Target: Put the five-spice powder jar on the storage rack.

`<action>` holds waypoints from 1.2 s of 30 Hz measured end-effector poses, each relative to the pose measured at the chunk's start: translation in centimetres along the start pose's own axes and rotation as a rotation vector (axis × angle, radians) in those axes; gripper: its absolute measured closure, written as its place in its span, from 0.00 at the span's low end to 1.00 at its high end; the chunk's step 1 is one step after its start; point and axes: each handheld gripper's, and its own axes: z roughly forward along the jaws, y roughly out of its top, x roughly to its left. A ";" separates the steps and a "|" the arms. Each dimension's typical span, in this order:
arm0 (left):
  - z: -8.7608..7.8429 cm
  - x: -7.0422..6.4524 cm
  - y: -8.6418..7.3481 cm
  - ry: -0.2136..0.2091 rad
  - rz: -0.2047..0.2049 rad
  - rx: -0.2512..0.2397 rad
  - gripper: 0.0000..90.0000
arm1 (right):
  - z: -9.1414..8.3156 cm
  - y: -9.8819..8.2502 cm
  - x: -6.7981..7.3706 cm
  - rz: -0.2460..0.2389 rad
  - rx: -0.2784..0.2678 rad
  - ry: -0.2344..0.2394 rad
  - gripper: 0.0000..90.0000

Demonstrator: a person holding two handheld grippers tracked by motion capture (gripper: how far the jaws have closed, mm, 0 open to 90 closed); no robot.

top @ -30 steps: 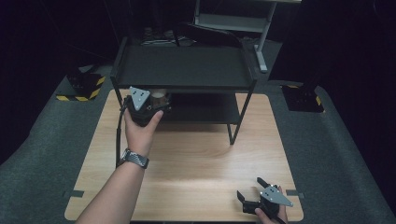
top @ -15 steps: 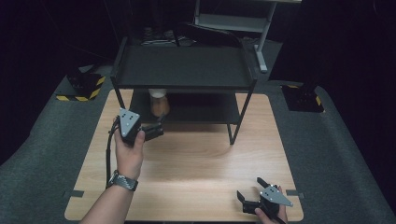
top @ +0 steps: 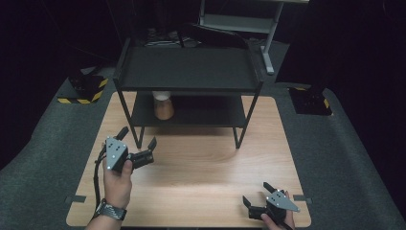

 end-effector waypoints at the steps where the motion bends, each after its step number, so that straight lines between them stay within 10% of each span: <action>1: -0.4 0.1 -0.3 0.000 -0.001 0.002 0.01 | 0.0 0.0 0.0 0.000 0.000 0.000 0.00; 36: -7.6 2.6 -9.7 0.003 -0.026 0.159 0.01 | 0.0 0.1 0.0 0.001 0.006 0.002 0.00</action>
